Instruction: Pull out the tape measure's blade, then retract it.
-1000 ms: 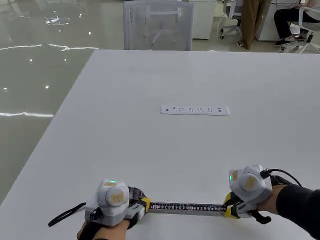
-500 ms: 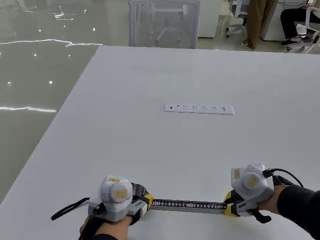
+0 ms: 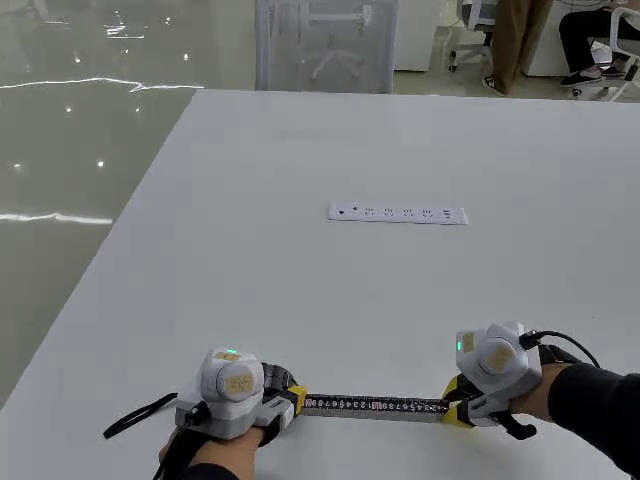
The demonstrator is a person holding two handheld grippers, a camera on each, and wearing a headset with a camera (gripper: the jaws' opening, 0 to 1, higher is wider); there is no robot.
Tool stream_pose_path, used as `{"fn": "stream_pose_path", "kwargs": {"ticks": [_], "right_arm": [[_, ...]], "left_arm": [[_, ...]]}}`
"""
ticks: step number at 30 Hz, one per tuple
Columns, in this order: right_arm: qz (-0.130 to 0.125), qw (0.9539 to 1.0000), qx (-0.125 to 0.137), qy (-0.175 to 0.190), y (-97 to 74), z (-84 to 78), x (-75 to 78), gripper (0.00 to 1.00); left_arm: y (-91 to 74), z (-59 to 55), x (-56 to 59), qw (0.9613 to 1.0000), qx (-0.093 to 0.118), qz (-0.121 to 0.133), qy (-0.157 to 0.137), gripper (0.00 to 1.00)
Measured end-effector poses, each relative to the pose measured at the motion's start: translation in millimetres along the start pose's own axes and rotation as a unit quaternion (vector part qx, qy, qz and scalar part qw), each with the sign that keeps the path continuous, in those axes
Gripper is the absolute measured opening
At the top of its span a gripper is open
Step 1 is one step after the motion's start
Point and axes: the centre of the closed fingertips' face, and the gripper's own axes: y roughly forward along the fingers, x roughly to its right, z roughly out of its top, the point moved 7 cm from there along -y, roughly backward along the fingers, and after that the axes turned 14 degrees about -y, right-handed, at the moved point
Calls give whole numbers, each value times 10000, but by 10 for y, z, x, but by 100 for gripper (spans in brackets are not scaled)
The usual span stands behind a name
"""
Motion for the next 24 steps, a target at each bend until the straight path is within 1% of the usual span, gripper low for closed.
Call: {"fn": "stream_pose_path", "kwargs": {"ticks": [16, 24], "right_arm": [[-28, 9999, 148, -20, 70, 128, 14, 12], [21, 9998, 206, -11, 99, 170, 34, 12]], "left_arm": [[-7, 3, -4, 10000, -23, -16, -24, 59], [-15, 2, -7, 10000, -68, -19, -50, 59]]}}
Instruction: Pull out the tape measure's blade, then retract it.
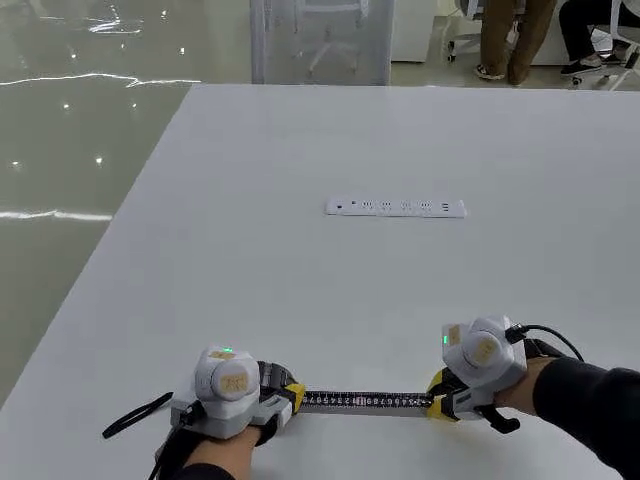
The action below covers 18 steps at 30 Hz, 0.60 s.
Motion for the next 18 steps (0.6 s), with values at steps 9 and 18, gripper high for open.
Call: {"fn": "stream_pose_path", "kwargs": {"ticks": [9, 18], "right_arm": [[21, 10000, 41, -14, 41, 59, -1, 12], [57, 10000, 6, -72, 83, 146, -6, 12]], "left_arm": [[3, -3, -4, 10000, -12, -15, -4, 59], [-8, -6, -14, 10000, 25, -60, -53, 59]]}}
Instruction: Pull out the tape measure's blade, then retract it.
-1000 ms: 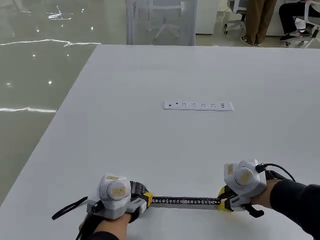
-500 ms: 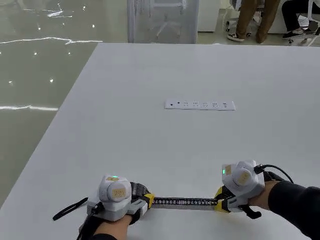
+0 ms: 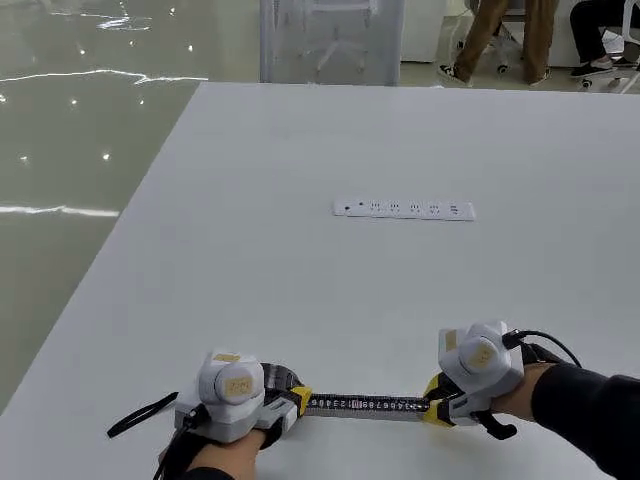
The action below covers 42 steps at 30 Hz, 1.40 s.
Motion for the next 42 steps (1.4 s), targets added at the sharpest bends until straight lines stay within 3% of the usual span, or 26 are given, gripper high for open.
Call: {"fn": "stream_pose_path", "kwargs": {"ticks": [42], "right_arm": [[-53, 9999, 161, -30, 181, 304, 32, 12]], "left_arm": [[0, 6, -6, 10000, 15, -49, -25, 58]]}}
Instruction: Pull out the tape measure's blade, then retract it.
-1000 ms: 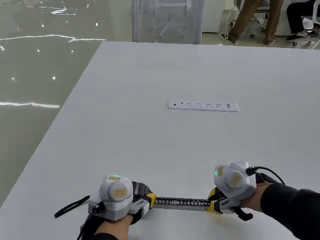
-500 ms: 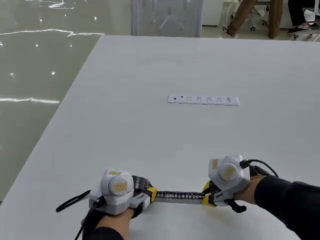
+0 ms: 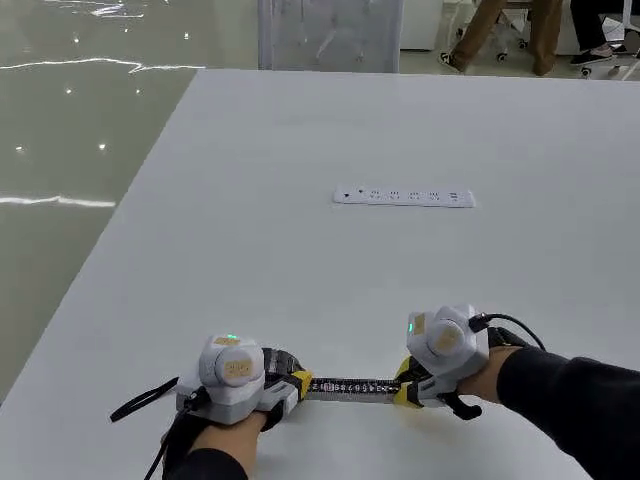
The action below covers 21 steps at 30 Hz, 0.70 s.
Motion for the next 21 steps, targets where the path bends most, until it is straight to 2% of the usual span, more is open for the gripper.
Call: {"fn": "stream_pose_path", "kwargs": {"ticks": [21], "right_arm": [[-54, 10000, 58, 18, 38, 55, 11, 12]], "left_arm": [[2, 6, 2, 10000, 4, -14, -5, 58]]}}
